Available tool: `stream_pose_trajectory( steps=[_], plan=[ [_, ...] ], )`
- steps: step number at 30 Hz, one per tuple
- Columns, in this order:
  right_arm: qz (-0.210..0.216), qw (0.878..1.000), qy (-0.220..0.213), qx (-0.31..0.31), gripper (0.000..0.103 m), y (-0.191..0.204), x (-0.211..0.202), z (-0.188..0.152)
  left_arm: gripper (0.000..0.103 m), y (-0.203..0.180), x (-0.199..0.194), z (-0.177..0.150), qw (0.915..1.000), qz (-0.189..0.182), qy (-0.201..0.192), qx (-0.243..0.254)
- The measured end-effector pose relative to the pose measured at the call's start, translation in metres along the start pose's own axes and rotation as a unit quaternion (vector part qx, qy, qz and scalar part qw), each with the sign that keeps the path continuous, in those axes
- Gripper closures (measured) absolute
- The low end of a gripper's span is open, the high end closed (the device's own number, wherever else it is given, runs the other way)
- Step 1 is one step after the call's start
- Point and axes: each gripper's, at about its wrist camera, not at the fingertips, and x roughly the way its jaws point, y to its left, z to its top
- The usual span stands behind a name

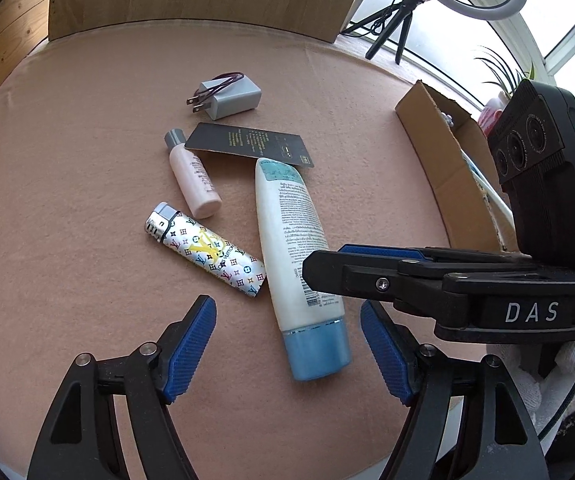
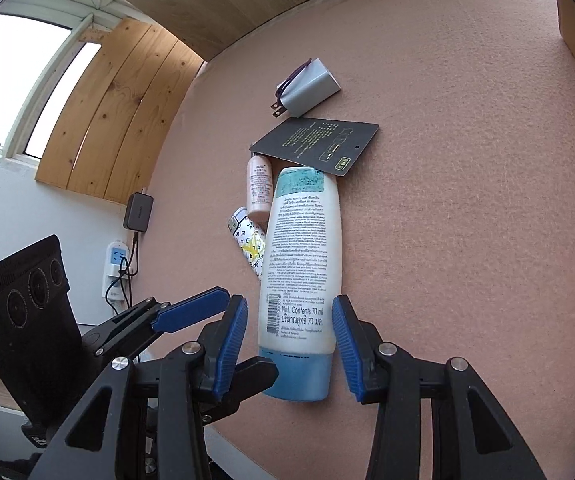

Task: Organize objects
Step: 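Grasp the white lotion tube with the right gripper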

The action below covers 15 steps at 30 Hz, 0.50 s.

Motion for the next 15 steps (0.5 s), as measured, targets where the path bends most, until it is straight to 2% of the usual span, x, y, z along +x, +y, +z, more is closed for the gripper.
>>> stream_pose_trajectory(
  steps=[3,7,9,11,15],
  plan=[
    [-0.022,1.0,-0.009,-0.01,0.063,0.002,0.0,0.005,0.025,0.0,0.004,0.004,0.9999,0.008,0.002,0.008],
    [-0.021,1.0,-0.003,0.001,0.063,-0.005,0.007,0.011,0.026,-0.009,0.009,0.008,0.9994,0.012,0.003,0.032],
    [-0.016,1.0,0.001,0.006,0.063,-0.008,0.009,0.011,0.03,-0.011,0.012,0.01,0.9993,0.01,0.006,0.035],
    [-0.021,1.0,0.002,0.002,0.065,-0.007,0.01,0.009,0.039,-0.013,0.015,0.011,0.9992,0.005,0.011,0.039],
    [-0.019,1.0,0.0,0.004,0.07,-0.007,0.009,0.009,0.039,-0.016,0.016,0.011,0.9989,0.007,0.008,0.045]
  ],
)
